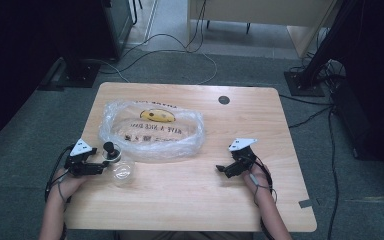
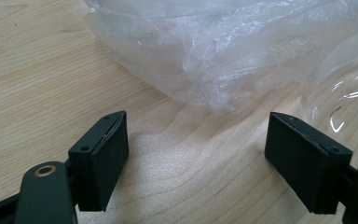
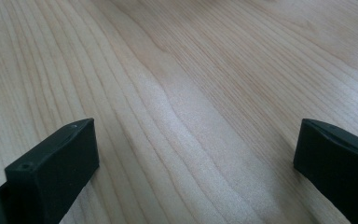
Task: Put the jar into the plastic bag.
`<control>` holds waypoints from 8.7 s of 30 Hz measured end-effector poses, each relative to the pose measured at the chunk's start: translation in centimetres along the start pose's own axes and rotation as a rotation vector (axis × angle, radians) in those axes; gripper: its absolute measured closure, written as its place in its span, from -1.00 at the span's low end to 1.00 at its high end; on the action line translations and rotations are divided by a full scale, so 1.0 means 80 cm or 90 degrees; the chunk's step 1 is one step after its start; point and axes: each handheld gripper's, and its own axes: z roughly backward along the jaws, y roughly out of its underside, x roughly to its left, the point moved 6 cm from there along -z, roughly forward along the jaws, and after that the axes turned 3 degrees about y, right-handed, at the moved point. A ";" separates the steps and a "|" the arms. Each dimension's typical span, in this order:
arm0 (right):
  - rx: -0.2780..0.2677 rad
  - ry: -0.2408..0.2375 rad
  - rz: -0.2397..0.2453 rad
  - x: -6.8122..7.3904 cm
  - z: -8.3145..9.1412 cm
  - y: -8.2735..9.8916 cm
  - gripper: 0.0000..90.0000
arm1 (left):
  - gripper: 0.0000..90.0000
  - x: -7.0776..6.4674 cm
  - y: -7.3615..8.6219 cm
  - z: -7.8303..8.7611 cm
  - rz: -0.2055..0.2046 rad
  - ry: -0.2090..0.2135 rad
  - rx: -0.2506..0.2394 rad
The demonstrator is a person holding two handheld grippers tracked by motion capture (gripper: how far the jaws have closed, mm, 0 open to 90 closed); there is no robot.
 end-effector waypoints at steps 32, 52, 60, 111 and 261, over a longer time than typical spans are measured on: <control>0.000 -0.001 0.000 -0.001 -0.001 -0.001 -1.00 | -0.52 0.001 0.000 0.000 -0.006 0.006 0.001; 0.000 0.005 -0.004 0.000 0.000 0.000 -1.00 | -0.49 -0.001 -0.006 0.011 -0.031 0.048 0.050; 0.000 0.006 -0.007 0.001 0.000 0.000 -1.00 | -0.49 -0.005 -0.010 0.026 -0.031 0.076 0.038; 0.000 0.002 -0.002 0.000 0.000 0.000 -1.00 | -0.45 -0.082 -0.062 0.063 -0.093 0.205 -0.103; 0.000 0.013 -0.013 0.001 0.000 0.000 -1.00 | 0.13 -0.067 -0.175 -0.074 0.022 -0.028 -0.235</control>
